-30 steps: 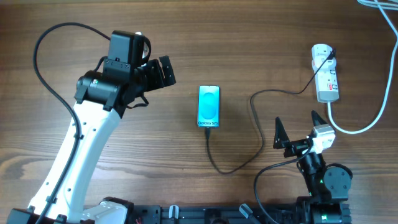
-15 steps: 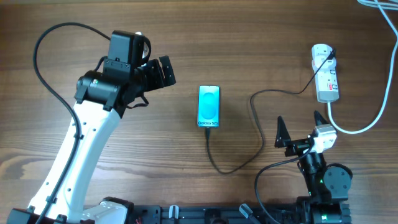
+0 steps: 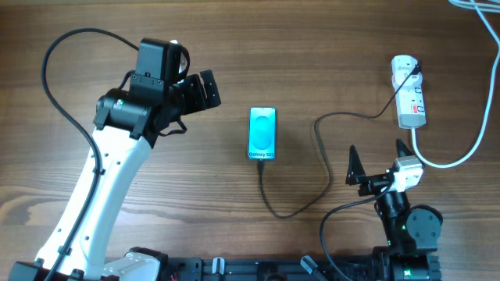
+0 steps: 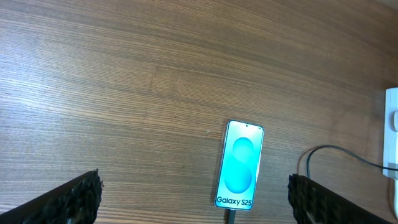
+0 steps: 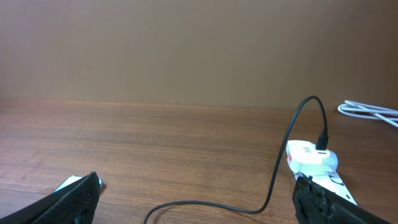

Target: Plug charger to phone and switch on socket

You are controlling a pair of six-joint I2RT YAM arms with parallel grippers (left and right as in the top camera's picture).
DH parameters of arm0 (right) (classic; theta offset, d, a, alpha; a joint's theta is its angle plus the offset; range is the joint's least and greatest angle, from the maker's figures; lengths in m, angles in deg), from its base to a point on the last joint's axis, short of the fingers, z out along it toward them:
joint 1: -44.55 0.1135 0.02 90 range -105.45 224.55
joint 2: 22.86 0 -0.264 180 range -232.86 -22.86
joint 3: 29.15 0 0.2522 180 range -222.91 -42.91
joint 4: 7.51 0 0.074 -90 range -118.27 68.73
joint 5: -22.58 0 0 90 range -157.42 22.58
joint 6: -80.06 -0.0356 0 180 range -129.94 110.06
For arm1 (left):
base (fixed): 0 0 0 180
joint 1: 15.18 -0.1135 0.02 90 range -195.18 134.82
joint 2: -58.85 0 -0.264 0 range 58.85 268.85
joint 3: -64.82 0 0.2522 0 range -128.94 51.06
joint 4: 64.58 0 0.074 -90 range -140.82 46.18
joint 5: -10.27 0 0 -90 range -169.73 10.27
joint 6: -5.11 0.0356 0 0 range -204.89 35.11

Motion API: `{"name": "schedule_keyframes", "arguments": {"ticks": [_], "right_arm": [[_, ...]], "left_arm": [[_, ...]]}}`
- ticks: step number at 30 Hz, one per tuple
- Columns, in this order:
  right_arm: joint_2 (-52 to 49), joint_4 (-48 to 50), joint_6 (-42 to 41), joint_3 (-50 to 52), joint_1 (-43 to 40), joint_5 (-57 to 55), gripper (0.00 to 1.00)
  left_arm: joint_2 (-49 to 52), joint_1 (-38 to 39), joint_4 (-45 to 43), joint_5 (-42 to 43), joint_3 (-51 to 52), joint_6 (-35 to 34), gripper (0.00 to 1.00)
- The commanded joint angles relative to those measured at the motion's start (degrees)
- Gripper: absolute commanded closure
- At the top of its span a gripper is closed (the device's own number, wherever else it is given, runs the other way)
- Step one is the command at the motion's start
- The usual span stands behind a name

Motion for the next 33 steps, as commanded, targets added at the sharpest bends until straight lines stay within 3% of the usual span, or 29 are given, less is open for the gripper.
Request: {"name": "schedule_keyframes", "arguments": {"ticks": [1,33], "right_arm": [[0.9,0.2,0.9,0.2,0.0,-1.0,0.0],[0.9,0.2,0.9,0.2,0.0,-0.9,0.0]], "left_arm": [[-0.3,-0.1,-0.1,-1.0,-0.1,-0.8,0.0],[-1.6,-0.1,2.2,-2.7,0.2,-0.5,0.0]]}}
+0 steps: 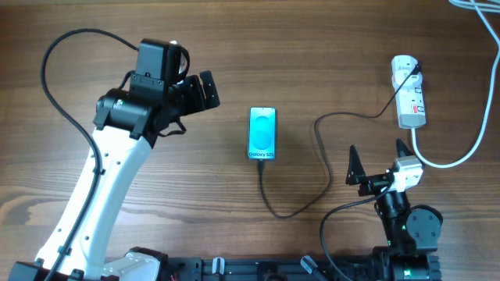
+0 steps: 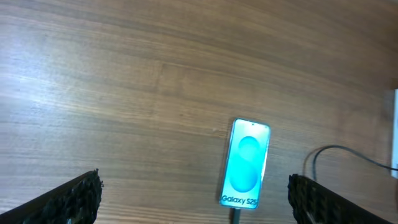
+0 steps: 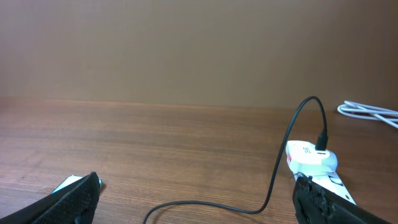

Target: Plug charger to phone and switch on socket

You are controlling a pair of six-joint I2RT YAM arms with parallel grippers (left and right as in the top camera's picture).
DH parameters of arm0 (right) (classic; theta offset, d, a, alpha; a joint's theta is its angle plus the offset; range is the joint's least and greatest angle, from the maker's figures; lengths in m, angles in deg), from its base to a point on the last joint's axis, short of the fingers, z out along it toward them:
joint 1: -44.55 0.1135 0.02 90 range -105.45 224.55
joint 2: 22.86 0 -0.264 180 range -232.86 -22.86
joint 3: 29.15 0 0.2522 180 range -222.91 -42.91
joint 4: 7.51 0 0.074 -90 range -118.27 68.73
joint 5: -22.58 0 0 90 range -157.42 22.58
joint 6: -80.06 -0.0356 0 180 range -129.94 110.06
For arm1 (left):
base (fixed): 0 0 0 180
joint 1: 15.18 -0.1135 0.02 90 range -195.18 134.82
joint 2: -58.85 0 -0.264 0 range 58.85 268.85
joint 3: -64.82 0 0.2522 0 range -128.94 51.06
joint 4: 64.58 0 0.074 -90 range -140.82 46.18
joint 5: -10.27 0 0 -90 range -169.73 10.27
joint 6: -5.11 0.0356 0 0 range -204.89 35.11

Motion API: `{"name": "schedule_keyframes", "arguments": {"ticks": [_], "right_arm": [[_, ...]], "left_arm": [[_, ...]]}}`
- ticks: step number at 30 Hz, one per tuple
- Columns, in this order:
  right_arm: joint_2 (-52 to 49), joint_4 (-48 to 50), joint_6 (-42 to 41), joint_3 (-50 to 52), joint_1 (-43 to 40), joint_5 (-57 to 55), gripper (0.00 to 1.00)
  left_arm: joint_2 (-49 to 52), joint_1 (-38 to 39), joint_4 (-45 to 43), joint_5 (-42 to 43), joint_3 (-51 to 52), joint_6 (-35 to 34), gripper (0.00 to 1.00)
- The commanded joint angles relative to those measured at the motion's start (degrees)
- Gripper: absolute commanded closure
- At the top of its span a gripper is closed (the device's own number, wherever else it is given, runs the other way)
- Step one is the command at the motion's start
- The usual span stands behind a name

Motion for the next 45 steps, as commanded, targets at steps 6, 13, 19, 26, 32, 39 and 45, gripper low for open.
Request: {"name": "schedule_keyframes", "arguments": {"ticks": [6,13,19,26,32,39,45], "right_arm": [[0.9,0.2,0.8,0.2,0.0,-1.0,0.0],[0.9,0.2,0.7,0.2,0.0,-1.0,0.0],[0.9,0.2,0.7,0.2,0.0,-1.0,0.0],[0.9,0.2,0.7,0.2,0.0,-1.0,0.0],[0.9,0.2,0.7,0.2,0.0,-1.0,0.0],[0.9,0.2,0.7,0.2,0.0,-1.0,0.0],[0.9,0.2,0.7,0.2,0.0,-1.0,0.0]], "left_arm": [[-9.0,-0.8,-2.5,-1.4,10.0,-0.5,0.0],[-22.3,-5.7,-0.9,-2.3,22.8,-0.4,0.0],[-34.0,-11.4,-7.9,6.9,30.6,12.9,0.0],[-50.2,-13.6,-14.5,8.1,42.1,14.4,0.0],[-61.8,-13.6,-21.5,10.4,50.8,14.6,0.0],[-70.0,-13.6,-28.8,10.7,60.7,14.6,0.0],[-75.7,-13.6,-40.7,13.8,69.9,14.6,0.0]]}}
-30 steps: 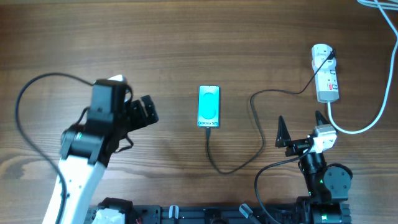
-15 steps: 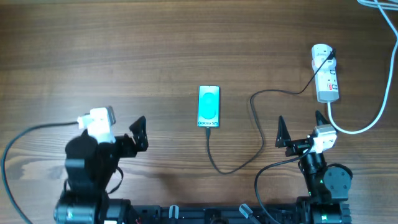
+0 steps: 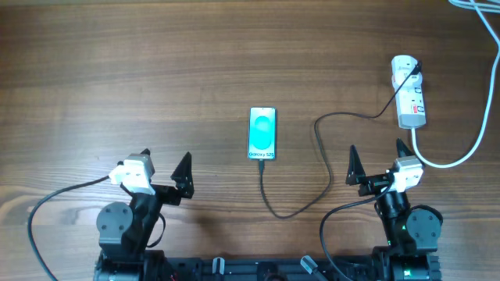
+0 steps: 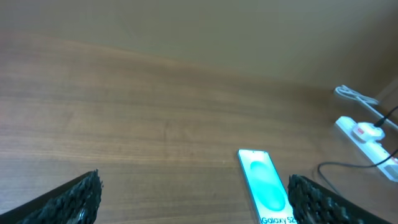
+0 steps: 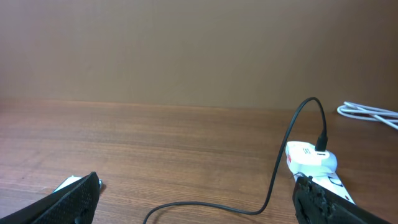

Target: Plug charger to phone and switch on socket

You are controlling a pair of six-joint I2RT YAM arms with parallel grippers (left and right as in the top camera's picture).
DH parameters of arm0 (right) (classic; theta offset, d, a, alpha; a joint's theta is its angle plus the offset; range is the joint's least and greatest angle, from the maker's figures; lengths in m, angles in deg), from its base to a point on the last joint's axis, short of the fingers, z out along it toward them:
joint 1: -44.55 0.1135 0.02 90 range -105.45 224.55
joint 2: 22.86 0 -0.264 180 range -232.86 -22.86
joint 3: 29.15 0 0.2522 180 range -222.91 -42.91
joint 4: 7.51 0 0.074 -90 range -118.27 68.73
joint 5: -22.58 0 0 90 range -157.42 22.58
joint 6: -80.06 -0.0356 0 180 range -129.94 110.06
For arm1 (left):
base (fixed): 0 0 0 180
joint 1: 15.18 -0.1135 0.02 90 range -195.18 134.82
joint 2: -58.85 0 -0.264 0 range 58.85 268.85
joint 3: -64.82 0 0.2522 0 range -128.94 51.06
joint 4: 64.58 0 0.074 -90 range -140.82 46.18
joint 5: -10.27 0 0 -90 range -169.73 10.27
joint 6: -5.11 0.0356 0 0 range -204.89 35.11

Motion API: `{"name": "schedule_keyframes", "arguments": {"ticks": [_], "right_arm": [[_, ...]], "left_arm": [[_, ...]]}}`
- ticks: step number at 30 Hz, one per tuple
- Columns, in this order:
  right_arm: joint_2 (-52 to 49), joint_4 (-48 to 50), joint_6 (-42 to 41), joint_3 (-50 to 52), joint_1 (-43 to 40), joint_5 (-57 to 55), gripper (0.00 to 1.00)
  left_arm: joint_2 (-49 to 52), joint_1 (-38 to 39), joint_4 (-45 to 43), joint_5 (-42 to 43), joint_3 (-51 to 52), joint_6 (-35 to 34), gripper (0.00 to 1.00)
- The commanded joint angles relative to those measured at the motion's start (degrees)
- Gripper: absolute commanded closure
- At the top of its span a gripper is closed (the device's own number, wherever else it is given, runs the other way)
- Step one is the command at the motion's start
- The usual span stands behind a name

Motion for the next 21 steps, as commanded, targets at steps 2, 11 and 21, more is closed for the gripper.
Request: {"name": "schedule_keyframes", "arguments": {"ticks": [2,11,21], "right_arm": [[0.7,0.1,0.8,0.2,0.0,-0.9,0.0],[0.7,0.1,0.7,0.2,0.0,-0.9,0.0],[0.7,0.1,0.7,0.2,0.0,-0.9,0.0]], "left_arm": [[-3.8,-0.4,-7.8,2.4,6.3,1.0,0.0],[-7.7,-2.3,-16.7,1.2,11.5,0.9,0.0],[-7.7,-3.1,-15.2,-9.7,11.5,1.0,0.0]]}}
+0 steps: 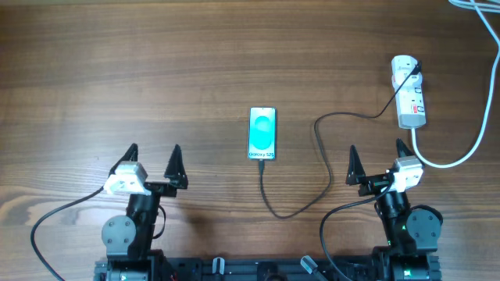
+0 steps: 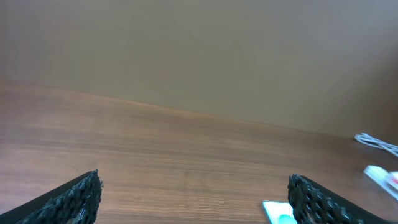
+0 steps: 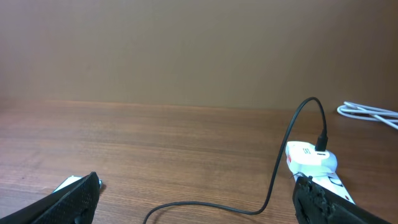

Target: Plug charger to phone and switch on socket

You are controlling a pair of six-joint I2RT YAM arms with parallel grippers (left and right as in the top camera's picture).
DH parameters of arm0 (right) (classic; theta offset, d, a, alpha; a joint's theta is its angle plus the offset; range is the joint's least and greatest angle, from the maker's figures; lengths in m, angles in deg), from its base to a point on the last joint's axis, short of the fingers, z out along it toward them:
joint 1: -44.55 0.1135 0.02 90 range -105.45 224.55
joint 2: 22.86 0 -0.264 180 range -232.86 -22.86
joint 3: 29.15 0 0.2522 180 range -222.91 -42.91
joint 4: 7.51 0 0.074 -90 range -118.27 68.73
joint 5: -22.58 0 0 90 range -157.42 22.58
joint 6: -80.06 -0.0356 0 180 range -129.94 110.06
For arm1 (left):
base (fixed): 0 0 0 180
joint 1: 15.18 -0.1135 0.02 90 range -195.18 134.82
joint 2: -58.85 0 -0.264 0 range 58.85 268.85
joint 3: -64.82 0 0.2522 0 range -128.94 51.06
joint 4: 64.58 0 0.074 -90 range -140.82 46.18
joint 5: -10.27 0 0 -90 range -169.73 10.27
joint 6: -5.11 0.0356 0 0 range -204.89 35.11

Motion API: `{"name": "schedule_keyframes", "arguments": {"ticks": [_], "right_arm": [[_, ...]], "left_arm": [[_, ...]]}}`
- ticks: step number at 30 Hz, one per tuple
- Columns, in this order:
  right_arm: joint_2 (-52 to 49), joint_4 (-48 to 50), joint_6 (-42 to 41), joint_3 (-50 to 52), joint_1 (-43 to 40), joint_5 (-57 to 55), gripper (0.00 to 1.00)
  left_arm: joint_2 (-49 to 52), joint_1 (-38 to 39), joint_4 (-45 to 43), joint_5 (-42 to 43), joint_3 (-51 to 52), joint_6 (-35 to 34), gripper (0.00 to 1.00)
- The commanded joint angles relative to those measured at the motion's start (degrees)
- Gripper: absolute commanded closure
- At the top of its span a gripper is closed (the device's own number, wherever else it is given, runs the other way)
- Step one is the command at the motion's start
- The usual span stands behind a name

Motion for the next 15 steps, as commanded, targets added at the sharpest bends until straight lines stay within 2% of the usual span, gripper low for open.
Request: {"name": "schedule_keyframes", "arguments": {"ticks": [1,3,10,15], "right_arm": [[0.7,0.2,0.7,0.1,0.0,-0.9,0.0],[0.7,0.2,0.7,0.1,0.0,-0.9,0.0],[0.7,0.2,0.7,0.1,0.0,-0.9,0.0],[0.7,0.2,0.7,0.1,0.0,-0.9,0.0]], "left_arm": [[-0.7,-0.5,2.6,-5.4,0.5,1.0,0.0],[-0.7,-0.5,5.3,-7.3,0.5,1.0,0.0],[-0.7,-0.5,5.4,-7.0,0.4,13.1,0.0],[-0.7,-0.5,5.5,-7.0,0.5,14.2,0.0]]}}
